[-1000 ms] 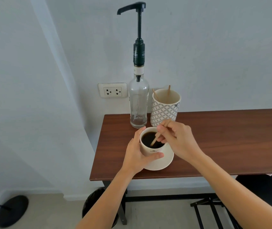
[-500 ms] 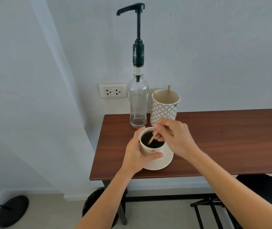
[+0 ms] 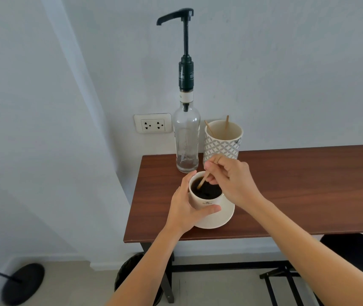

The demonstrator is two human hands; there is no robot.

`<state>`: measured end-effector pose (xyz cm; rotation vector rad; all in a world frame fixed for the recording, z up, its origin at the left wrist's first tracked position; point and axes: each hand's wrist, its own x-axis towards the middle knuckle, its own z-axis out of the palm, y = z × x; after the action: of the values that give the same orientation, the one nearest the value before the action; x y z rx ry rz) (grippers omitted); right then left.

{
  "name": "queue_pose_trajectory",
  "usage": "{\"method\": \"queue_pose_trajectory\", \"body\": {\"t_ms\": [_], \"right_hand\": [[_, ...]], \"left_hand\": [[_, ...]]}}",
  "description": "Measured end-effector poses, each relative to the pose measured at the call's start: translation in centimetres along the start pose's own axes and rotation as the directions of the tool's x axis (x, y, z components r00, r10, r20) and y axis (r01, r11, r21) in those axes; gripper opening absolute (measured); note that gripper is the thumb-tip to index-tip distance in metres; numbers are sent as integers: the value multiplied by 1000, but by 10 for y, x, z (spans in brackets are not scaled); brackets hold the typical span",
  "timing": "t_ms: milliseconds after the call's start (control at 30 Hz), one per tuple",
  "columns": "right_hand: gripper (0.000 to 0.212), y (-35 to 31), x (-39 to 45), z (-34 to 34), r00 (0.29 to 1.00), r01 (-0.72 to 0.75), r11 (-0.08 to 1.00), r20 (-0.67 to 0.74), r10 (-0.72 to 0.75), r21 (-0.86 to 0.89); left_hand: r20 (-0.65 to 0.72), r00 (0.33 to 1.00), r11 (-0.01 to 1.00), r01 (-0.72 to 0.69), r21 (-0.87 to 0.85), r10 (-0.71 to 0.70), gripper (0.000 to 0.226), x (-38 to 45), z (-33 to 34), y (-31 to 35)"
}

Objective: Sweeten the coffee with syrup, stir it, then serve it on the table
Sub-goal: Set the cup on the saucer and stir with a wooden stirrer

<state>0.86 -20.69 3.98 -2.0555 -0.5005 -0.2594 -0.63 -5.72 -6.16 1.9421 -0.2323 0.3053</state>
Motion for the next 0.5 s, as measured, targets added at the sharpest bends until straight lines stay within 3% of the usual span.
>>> {"method": "queue_pose_trajectory", "body": {"t_ms": [67, 167, 233, 367, 500], "right_hand": [[21, 2, 6, -3, 997, 72, 989, -21, -76, -128], [25, 14, 7, -20, 998, 44, 967, -22, -51, -250], [26, 16, 3, -24, 1000, -3, 969, -5, 1, -245], [19, 1, 1, -4, 996, -86, 996, 38, 86, -15], [21, 0, 10, -5, 999, 45, 985, -16, -48, -165]], "left_hand": [[-6, 1000, 1000, -2, 14, 2, 92, 0, 0, 1], [-7, 1000, 1000, 5, 7, -5, 92, 0, 0, 0], [-5, 1000, 1000, 9, -3, -9, 91, 0, 0, 1], [8, 1000, 1000, -6, -13, 6, 92, -1, 0, -1], [3, 1000, 1000, -9, 6, 9, 91, 0, 0, 0]]}}
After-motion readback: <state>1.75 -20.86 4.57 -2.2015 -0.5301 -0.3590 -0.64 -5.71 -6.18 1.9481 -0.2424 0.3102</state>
